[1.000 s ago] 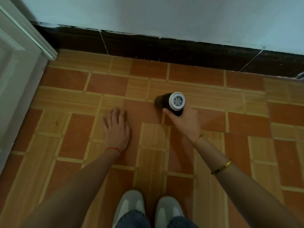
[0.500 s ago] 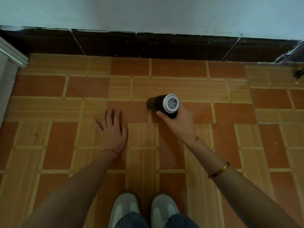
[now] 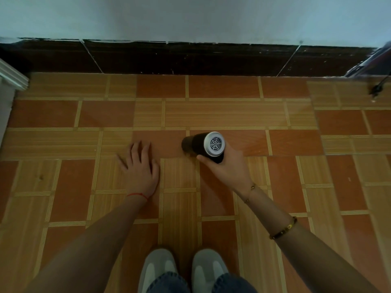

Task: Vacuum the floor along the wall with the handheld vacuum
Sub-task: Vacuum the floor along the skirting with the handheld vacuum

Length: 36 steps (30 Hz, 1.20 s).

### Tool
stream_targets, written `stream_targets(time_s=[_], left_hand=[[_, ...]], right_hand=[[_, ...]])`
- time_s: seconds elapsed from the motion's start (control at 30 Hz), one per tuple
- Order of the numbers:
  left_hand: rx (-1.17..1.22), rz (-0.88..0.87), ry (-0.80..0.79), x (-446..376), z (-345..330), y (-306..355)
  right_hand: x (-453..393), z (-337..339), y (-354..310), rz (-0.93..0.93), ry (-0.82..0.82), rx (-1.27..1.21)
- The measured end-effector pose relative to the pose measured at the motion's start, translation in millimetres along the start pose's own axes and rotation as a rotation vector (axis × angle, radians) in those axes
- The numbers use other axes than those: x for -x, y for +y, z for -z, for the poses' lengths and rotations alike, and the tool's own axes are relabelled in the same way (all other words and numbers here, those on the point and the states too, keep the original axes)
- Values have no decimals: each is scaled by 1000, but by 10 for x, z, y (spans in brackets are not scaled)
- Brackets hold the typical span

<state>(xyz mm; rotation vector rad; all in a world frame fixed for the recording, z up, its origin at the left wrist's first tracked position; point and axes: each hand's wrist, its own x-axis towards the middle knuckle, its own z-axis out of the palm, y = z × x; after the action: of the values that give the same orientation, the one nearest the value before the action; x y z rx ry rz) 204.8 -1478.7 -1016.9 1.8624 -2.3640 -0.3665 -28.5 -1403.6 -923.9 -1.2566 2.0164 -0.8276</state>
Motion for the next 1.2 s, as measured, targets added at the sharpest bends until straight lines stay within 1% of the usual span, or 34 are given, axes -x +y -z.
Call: stream_targets(time_s=[0.1,0.17,0.3,0.37,0.43,0.63,0.77,0.93,1.03,1.1,1.2], left_hand=[[6,-2,10,5,-3,6],[4,-6,15,10,-1,7],[5,-6,15,15,7,11],[2,-8,11,16,8,14],[3,-9,11,13,8,15],[6,-17,18,15,1,4],[-1,-18,18,5,-4,-3],[-15,-17,24,-3,-22,-16],[-29,-15,5,-12,-15,-14],[-21,-12,0,-13,-11,-14],[18,-9,-6,-23,18,-30]], right_hand=[[37,61,60,-13,56,32],[61,93,92,-9,50,50],[134,137,123,42,-73,93],[165,157,133,60,-104,85],[172,187,147,44,-67,60],[40,322,233,-86,127,4],[-88,283,213,-101,176,-25],[-216,49,52,-70,113,-56],[-267,-139,-83,-93,15,-118],[-289,-232,-173,-164,-58,-206],[-318,-254,-305,-331,-129,-488]])
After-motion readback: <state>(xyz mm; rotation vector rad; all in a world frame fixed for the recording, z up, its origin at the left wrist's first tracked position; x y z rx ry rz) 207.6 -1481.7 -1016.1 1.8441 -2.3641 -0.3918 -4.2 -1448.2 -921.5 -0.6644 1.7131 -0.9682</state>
